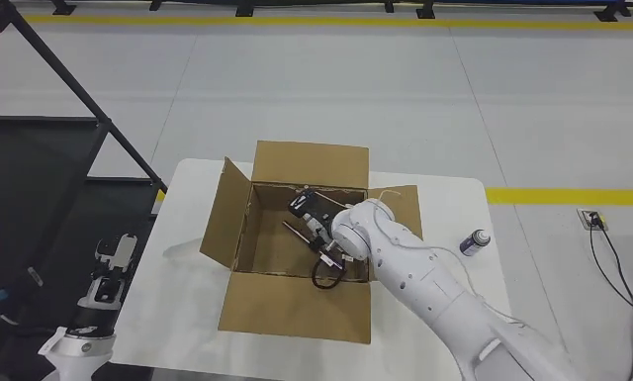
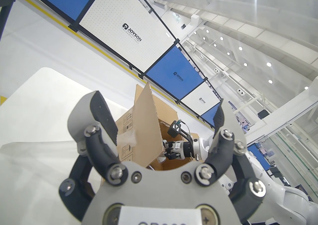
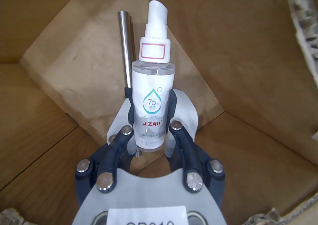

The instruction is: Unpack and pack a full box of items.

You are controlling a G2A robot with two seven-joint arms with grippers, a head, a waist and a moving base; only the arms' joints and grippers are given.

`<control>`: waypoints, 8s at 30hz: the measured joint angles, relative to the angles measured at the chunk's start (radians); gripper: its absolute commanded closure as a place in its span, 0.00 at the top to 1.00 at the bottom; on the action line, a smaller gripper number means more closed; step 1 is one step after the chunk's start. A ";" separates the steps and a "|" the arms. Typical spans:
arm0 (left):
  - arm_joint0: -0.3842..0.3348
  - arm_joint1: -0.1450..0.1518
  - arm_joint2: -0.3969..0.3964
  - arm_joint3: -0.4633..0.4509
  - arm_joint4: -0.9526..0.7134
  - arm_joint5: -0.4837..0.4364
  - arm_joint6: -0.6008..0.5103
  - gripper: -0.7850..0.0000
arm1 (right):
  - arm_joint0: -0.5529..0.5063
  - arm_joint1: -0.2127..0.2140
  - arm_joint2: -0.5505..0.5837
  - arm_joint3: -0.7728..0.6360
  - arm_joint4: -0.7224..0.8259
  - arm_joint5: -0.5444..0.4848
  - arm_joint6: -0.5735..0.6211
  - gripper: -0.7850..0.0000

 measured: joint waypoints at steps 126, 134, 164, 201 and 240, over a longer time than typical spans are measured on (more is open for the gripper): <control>-0.059 -0.003 0.013 0.023 0.021 0.054 -0.025 1.00 | -0.487 0.260 0.509 -1.156 -0.110 0.005 0.123 0.00; -0.080 -0.003 0.028 0.028 0.027 0.053 -0.036 1.00 | -0.367 0.222 0.334 -0.996 -0.061 -0.001 0.187 0.00; -0.026 -0.010 -0.010 0.042 -0.018 0.019 0.001 1.00 | 0.044 -0.127 -0.154 -0.033 0.103 0.106 0.043 0.00; -0.039 -0.016 0.040 0.005 0.011 0.015 -0.021 1.00 | -0.330 0.063 0.558 -0.914 -0.046 0.027 0.251 1.00; -0.241 -0.020 0.329 0.073 0.205 0.160 -0.149 1.00 | -0.451 0.150 0.904 -0.437 0.579 -0.194 0.436 1.00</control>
